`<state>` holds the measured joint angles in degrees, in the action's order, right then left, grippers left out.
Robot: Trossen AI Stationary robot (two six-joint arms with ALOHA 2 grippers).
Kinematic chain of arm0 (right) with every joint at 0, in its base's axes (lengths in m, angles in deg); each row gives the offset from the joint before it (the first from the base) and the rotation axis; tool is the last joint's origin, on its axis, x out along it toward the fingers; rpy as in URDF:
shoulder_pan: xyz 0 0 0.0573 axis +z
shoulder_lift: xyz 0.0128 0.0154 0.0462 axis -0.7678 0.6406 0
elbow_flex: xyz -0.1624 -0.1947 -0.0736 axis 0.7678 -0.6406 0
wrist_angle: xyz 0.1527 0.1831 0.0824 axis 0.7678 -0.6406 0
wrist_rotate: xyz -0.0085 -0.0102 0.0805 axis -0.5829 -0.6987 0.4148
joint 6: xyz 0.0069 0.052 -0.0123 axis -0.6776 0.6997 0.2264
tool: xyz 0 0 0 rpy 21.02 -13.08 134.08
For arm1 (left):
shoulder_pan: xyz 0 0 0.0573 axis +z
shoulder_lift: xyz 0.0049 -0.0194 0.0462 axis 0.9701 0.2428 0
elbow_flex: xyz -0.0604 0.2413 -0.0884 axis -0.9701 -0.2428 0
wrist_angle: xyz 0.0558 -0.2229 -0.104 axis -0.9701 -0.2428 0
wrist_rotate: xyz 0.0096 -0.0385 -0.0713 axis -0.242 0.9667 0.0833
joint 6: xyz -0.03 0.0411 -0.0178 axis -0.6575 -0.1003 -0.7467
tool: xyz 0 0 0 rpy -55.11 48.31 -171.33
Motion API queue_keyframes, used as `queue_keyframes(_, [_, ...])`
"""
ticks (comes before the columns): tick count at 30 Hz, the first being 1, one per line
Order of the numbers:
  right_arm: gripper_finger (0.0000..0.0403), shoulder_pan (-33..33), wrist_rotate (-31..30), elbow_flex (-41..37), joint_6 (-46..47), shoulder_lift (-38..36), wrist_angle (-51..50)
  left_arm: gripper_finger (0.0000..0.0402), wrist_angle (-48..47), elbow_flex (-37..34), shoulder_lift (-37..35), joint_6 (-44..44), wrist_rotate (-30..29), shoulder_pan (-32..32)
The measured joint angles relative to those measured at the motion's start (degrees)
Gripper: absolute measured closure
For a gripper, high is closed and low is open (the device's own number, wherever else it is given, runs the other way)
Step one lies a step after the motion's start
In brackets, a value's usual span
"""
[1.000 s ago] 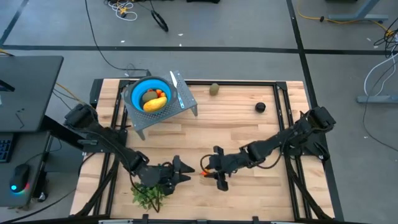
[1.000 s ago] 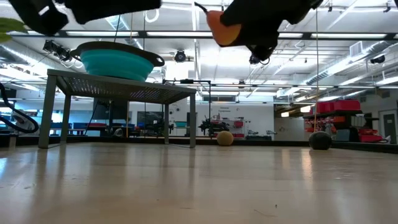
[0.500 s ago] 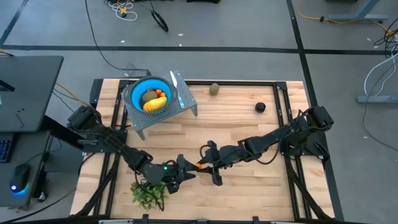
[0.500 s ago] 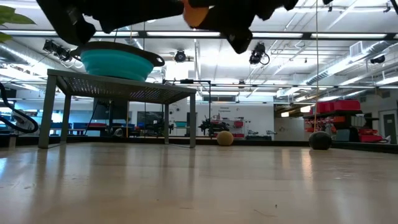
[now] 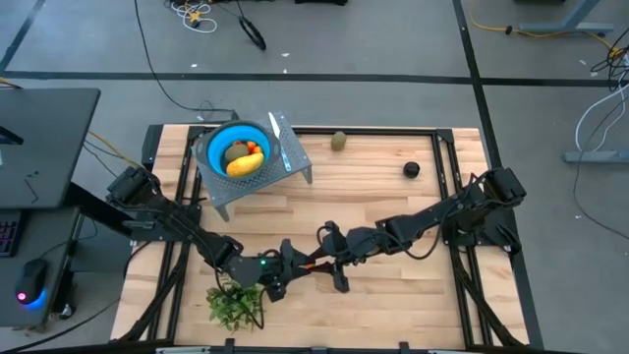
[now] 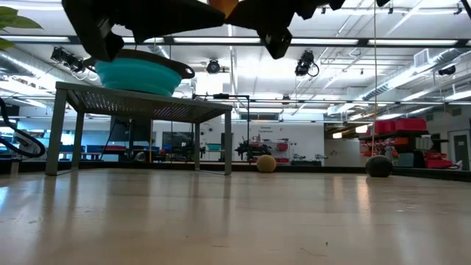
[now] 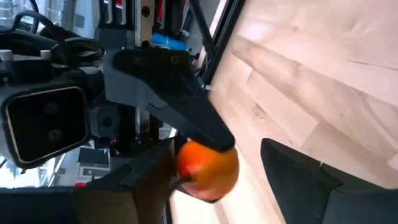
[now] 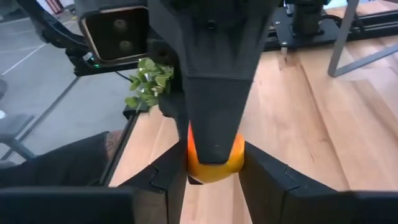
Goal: Pick & Place Fruit
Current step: Put the orange pear into the blue strainer bowl on the shelf
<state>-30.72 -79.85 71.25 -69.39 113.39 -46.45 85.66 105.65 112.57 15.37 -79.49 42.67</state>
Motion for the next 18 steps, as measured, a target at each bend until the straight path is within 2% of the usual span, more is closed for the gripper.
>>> queue_keyframes(9, [0.0265,-0.2,-0.4,0.0,0.0,0.0,-0.1,0.0197,0.3,0.0,0.0,-0.1,-0.3,0.0])
queue_keyframes(18, [0.0265,-0.4,-1.5,0.0,-0.5,0.0,-0.3,0.0223,1.1,0.0,0.0,-1.8,0.4,0.0])
